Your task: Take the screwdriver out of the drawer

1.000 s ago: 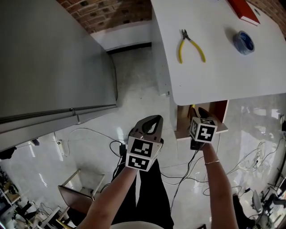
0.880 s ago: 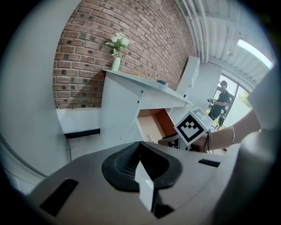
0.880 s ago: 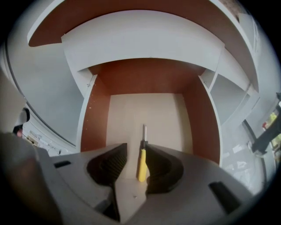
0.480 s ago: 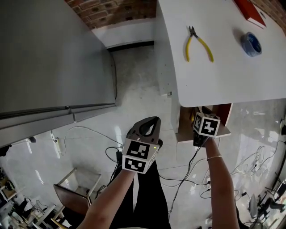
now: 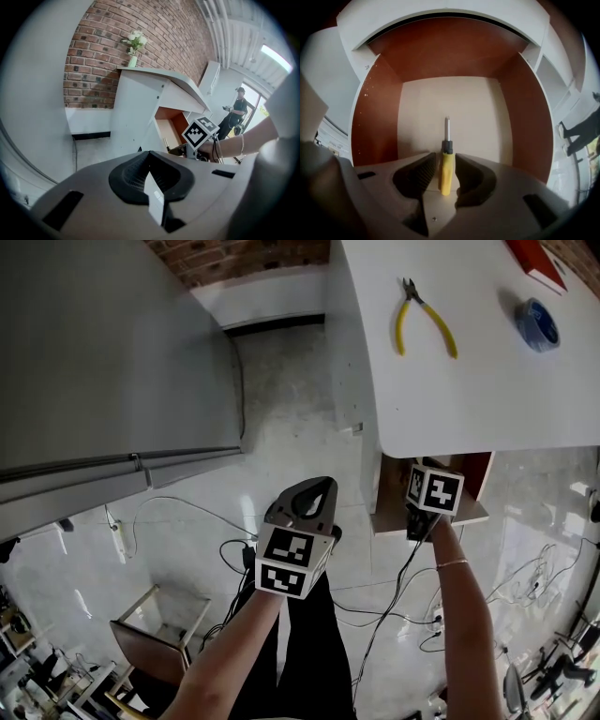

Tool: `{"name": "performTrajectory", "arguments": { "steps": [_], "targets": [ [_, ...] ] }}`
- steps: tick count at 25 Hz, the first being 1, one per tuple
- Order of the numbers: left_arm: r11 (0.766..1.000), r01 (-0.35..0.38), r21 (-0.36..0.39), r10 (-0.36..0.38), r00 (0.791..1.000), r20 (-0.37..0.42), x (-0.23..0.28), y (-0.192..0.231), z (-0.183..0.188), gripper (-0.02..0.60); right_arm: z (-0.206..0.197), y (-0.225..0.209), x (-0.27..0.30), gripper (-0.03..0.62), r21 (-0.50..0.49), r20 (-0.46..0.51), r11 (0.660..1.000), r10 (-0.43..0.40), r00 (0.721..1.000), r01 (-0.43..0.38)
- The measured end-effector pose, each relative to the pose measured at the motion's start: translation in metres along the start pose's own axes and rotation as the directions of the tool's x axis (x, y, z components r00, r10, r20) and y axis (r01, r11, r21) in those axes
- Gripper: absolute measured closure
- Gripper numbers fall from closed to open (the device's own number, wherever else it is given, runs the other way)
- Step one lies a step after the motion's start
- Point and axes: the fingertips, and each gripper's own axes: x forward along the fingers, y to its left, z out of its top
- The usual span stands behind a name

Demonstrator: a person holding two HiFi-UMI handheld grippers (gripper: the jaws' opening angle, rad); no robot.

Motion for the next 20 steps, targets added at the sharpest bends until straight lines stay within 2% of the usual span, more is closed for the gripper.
{"name": "performTrajectory", "arguments": {
  "steps": [11,20],
  "targets": [
    [1.000,0.005,-0.008,-0.006,1.000,-0.020,0.002,0.000,-0.004,0.589,0.011,0.001,0.010,0.462,0.048,0.026,0.999,0.001,1.000,-0.002],
    [1.000,0.007,0.002,-0.007,1.000,-0.017,0.009,0.007,0.001,0.589,0.010,0.007,0.023,0.462,-0.026,0.030,0.999,-0.017,0.999,0.018]
  ]
}}
